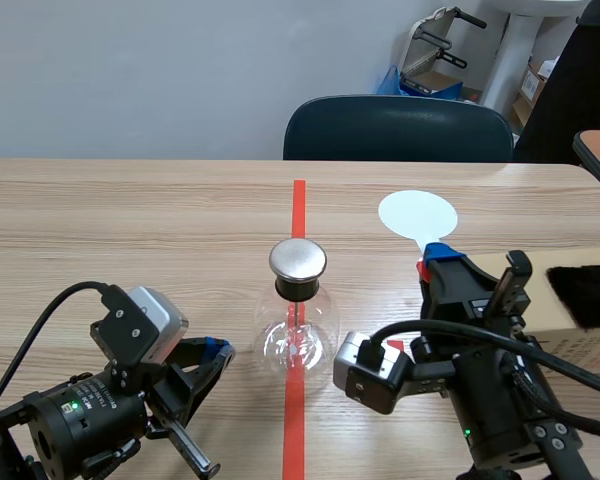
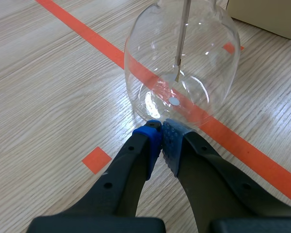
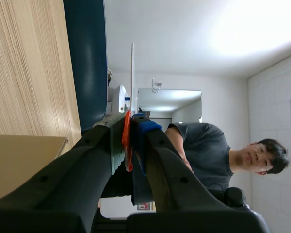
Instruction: Do the electroscope experiment
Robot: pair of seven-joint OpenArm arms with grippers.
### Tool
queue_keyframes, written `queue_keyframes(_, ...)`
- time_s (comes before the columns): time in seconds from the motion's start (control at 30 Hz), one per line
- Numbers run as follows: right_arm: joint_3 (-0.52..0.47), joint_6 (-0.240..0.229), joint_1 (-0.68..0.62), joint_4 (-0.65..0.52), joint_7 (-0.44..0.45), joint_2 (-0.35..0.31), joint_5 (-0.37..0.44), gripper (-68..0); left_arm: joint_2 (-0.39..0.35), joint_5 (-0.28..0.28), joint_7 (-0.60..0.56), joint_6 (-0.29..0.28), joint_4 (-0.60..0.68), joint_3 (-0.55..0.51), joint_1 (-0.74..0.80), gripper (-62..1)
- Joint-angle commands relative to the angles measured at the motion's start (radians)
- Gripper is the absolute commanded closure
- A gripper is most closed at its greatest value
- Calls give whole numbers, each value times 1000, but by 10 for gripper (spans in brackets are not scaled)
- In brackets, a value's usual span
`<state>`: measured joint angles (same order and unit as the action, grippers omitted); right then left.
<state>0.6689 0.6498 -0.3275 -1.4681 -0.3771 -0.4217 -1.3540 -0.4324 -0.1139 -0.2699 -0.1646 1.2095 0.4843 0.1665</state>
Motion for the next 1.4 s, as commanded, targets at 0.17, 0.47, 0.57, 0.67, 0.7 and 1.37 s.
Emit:
queue_keyframes(0.17, -8, 13, 15, -5, 130, -5, -5, -15, 5, -5, -17, -2, 8, 0, 0, -44)
queue_keyframes(0.47, -8, 15, 26, -5, 327, -5, -5, -15, 5, -5, -17, -2, 8, 0, 0, -44)
queue_keyframes(0.57, -8, 15, 26, -5, 383, -5, -5, -15, 5, -5, -17, -2, 8, 0, 0, -44)
queue_keyframes(0.67, -8, 15, 25, -5, 432, -5, -5, -15, 5, -5, -17, -2, 8, 0, 0, -44)
queue_keyframes(0.7, -8, 15, 25, -5, 445, -5, -5, -15, 5, -5, -17, -2, 8, 0, 0, -44)
queue_keyframes(1.37, -7, 14, 25, -5, 475, -5, -5, -15, 5, -5, -17, -2, 8, 0, 0, -44)
